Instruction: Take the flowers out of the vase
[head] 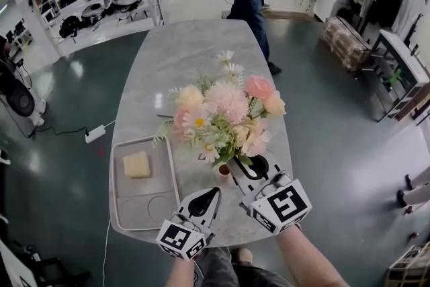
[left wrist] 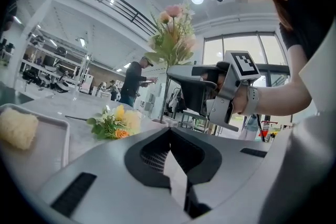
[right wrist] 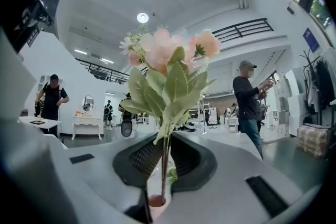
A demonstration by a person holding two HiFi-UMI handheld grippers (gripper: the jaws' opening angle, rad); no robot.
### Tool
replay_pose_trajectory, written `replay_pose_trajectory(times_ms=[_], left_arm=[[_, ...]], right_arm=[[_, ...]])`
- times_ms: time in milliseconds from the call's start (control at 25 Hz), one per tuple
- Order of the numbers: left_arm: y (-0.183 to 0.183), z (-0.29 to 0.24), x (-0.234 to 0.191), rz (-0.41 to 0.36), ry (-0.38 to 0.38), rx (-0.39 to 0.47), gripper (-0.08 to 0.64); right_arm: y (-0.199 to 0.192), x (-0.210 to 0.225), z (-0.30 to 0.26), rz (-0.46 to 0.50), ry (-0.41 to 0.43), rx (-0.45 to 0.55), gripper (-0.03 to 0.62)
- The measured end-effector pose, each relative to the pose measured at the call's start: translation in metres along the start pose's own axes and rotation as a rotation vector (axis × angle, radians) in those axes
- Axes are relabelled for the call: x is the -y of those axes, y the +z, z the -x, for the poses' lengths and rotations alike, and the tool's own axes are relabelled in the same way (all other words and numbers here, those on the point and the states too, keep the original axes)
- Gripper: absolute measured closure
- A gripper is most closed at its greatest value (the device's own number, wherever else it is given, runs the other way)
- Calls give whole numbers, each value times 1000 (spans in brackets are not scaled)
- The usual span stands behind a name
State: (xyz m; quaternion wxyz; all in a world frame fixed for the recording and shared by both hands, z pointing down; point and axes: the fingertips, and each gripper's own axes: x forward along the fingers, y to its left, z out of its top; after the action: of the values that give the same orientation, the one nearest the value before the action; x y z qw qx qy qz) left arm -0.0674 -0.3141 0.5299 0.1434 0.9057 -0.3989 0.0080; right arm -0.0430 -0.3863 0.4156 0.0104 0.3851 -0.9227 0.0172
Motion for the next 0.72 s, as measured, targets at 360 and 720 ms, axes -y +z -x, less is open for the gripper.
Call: replay_pose_trajectory(times_ms=[360,720], left_arm=[[15,9,12,-1,35,16,546],[35,16,24,6,59,45,546]], right_arm=[[28,-4,11,21,20,35,534],[50,-9,26,24,32,51,534]])
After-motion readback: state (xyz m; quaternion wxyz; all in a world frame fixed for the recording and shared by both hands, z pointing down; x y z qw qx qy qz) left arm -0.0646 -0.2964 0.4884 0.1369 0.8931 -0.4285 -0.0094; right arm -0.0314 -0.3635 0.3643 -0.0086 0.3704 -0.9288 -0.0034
